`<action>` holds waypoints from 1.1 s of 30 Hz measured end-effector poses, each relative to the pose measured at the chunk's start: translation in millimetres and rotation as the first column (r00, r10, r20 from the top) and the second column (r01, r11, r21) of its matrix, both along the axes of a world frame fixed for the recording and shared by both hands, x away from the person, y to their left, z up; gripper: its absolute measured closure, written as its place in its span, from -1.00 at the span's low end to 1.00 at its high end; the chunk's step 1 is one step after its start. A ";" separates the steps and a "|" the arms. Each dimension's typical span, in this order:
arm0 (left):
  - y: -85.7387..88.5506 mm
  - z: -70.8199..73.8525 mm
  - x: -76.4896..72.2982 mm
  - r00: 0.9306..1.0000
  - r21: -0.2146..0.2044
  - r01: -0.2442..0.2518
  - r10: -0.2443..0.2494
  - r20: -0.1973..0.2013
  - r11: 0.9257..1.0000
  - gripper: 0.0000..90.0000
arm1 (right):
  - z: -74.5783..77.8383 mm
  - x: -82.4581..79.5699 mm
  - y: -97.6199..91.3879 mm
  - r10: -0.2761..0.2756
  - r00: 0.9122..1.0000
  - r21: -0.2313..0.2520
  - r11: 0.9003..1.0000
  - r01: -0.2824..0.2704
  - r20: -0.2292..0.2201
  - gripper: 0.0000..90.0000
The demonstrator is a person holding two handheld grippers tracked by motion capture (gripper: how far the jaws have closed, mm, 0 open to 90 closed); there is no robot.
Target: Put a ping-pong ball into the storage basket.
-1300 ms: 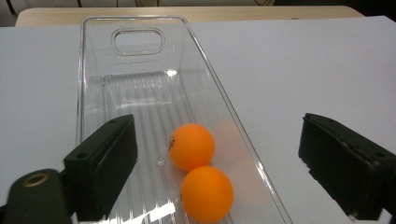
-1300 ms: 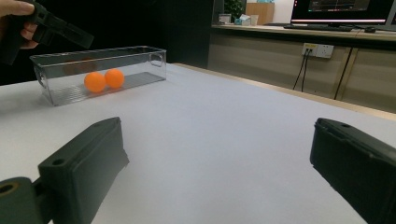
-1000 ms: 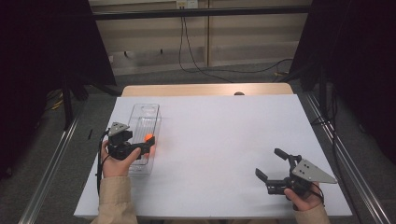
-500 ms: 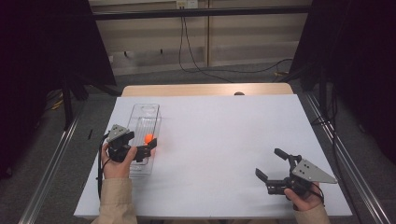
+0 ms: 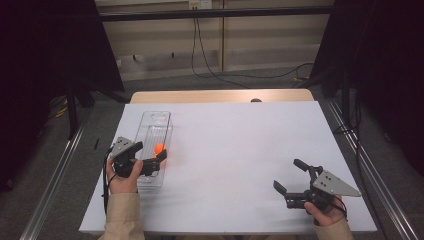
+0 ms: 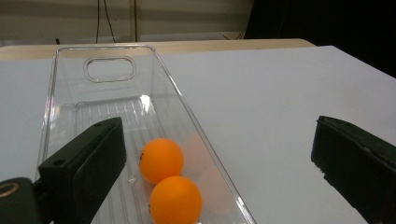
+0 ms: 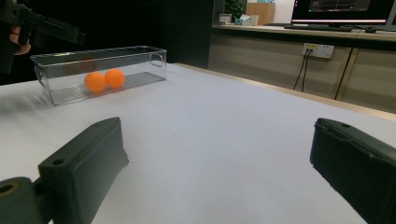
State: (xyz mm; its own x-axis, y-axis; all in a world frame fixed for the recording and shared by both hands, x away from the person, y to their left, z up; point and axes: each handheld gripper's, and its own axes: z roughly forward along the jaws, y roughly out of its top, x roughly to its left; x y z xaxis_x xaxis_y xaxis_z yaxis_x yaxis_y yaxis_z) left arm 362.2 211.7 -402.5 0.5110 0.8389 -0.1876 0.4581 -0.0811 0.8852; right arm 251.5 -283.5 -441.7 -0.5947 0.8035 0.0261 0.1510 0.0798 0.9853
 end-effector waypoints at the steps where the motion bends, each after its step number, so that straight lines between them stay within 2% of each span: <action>1: -0.5 -0.3 -0.5 1.000 -0.004 0.002 -0.002 0.000 1.000 -0.93 | 0.0 0.1 0.0 0.000 1.000 0.000 1.000 0.000 0.000 -0.94; 4: -0.8 -1.4 -1.8 1.000 -0.003 0.004 -0.004 0.003 1.000 -0.93 | 0.0 0.0 0.1 -0.001 1.000 -0.001 1.000 0.001 0.000 -0.94; 12: -1.3 -4.1 -6.9 1.000 -0.039 0.018 -0.017 0.024 0.999 -0.93 | 0.0 0.0 0.0 0.000 1.000 -0.001 1.000 0.000 0.000 -0.94; 14: -1.2 -5.5 -8.1 0.999 -0.024 0.028 -0.027 0.027 0.999 -0.93 | 0.0 -0.1 0.0 0.000 1.000 -0.001 1.000 0.000 0.000 -0.94; 18: -0.6 -8.3 -11.1 0.999 -0.057 0.033 -0.032 0.030 0.998 -0.93 | 0.0 -0.1 0.1 -0.001 1.000 -0.001 1.000 0.001 0.000 -0.94; 24: 0.2 -13.0 -16.1 0.998 -0.041 0.040 -0.039 0.047 0.998 -0.93 | 0.0 0.1 -0.1 -0.001 1.000 -0.002 1.000 0.001 0.000 -0.94; 31: 1.6 -18.8 -22.4 0.997 -0.050 0.044 -0.040 0.068 0.998 -0.93 | -0.4 0.0 0.4 -0.001 1.000 -0.007 1.000 0.001 -0.003 -0.94; 33: 1.8 -19.0 -23.7 0.996 -0.039 0.047 -0.044 0.083 0.998 -0.92 | -0.5 0.0 0.7 0.001 1.000 -0.007 1.000 -0.001 -0.003 -0.94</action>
